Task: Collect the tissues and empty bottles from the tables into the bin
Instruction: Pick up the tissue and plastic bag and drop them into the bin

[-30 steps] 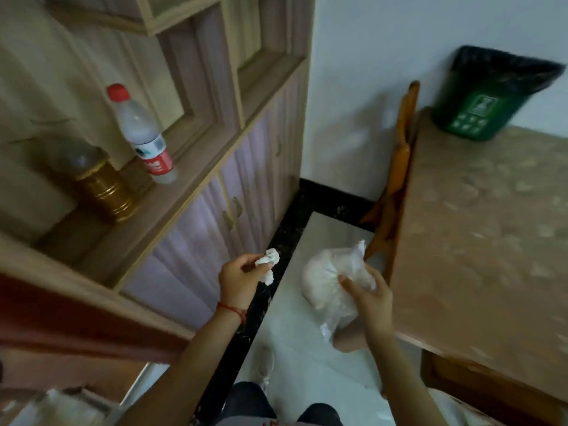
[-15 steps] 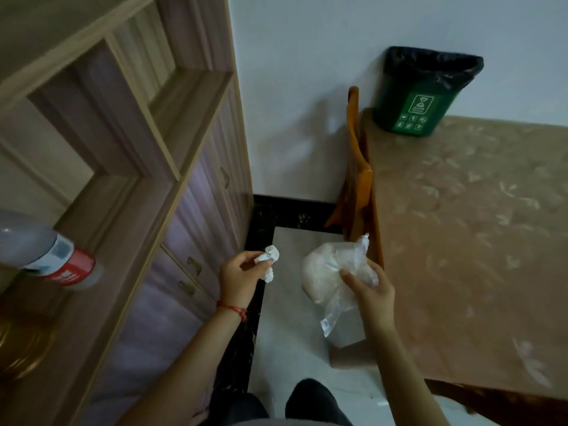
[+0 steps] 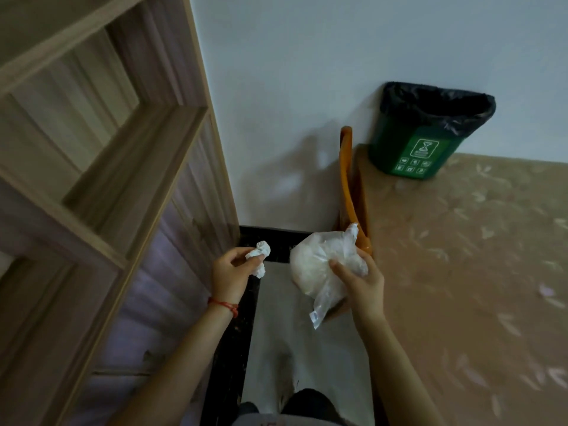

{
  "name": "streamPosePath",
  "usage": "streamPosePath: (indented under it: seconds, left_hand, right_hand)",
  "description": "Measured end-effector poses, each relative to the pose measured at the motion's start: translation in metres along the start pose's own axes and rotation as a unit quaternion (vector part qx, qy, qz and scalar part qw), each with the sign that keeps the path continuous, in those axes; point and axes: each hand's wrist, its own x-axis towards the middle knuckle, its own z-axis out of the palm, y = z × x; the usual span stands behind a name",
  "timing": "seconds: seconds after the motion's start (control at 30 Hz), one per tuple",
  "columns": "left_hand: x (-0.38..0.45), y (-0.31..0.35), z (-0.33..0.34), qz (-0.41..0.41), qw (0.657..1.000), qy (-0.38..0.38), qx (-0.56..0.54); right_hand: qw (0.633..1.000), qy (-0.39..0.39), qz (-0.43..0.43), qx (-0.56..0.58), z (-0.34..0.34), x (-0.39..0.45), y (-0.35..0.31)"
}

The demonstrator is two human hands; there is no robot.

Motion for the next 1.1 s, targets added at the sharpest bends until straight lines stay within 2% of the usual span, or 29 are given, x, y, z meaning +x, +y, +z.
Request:
streamPosePath:
  seconds: [0.17,0.4,0.83,1.1]
  left_hand:
    - [0.064,0.023,0.024,0.008,1.000,0.011,-0.005]
    - [0.151,0.038,0.051,0.009,1.000,-0.010,-0.006]
    - [0.337,0.077,0.098,0.037,0.994,-0.102,0.003]
    - [0.389,0.088,0.135,0.038,0.984,-0.172,0.013]
  right_hand:
    - [1.000,0.008,0.009,-0.009,0.014,0.069,-0.019]
    - [1.000,0.021,-0.002,-0.014,0.040,0.146,-0.040]
    - [0.992,0.126,-0.003,-0.005,0.105,0.289,-0.059]
    - [0.981,0.190,0.007,0.032,0.107,0.326,-0.072]
